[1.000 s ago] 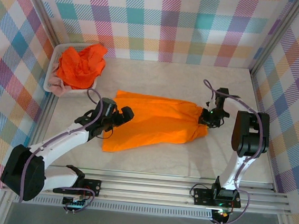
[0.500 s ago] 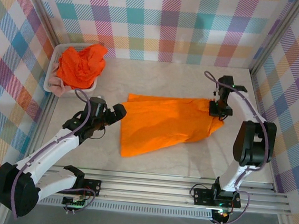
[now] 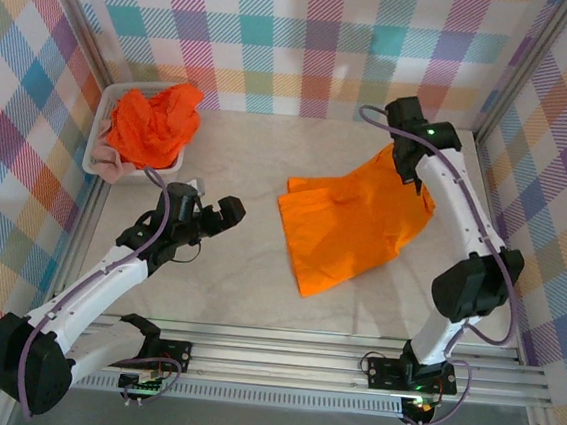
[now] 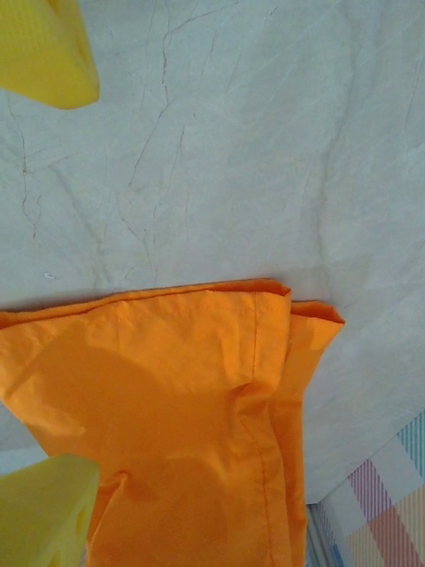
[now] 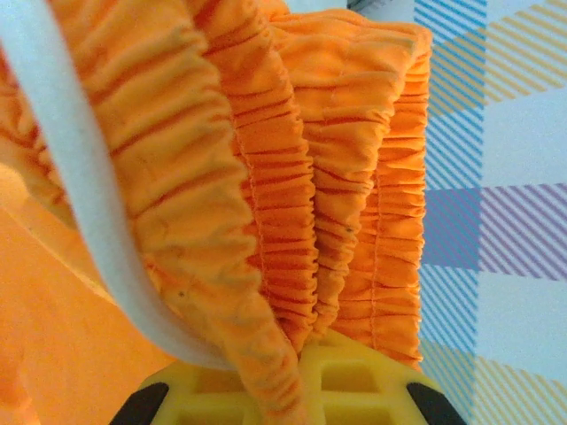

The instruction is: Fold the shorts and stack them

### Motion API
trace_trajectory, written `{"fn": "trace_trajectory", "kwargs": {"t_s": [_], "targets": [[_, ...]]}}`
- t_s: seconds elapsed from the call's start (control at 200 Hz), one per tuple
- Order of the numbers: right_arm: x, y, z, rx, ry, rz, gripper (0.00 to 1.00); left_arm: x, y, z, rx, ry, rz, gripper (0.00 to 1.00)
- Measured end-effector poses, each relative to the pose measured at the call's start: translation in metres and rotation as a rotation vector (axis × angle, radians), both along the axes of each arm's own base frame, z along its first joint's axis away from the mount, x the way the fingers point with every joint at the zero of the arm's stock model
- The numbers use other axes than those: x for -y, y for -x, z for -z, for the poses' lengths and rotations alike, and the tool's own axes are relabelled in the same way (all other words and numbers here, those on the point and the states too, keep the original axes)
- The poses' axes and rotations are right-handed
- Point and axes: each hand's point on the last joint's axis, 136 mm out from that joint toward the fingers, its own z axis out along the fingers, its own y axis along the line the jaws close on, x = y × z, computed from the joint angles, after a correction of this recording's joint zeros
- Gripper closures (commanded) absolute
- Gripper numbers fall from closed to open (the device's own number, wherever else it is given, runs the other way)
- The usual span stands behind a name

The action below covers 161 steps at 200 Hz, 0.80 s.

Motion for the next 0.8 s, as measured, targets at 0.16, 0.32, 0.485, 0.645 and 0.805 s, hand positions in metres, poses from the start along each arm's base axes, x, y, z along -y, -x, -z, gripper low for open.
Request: {"fn": "trace_trajectory", "kwargs": {"t_s": [0.16,0.32,0.485,0.645,0.805], "targets": [[-0.034,-0.001,0.020,-0.061,0.068,-0.032,1.00,0.002,0.000,0.000,0.007,0.011,0.009,0.00],[-0.075,0.004,0.040,-0.106,0.098,-0.062,1.00,0.002,0.002,0.008,-0.012,0.008,0.013,0.00],[-0.108,0.017,0.059,-0.139,0.125,-0.077,0.97,0.001,0.004,0.015,-0.026,0.006,0.010,0.00],[-0.138,0.031,0.084,-0.178,0.136,-0.088,0.86,-0.001,0.005,0.021,-0.045,0.007,-0.012,0.00],[-0.179,0.050,0.114,-0.232,0.065,-0.111,0.49,-0.005,0.006,0.027,-0.063,0.010,-0.041,0.00]]}}
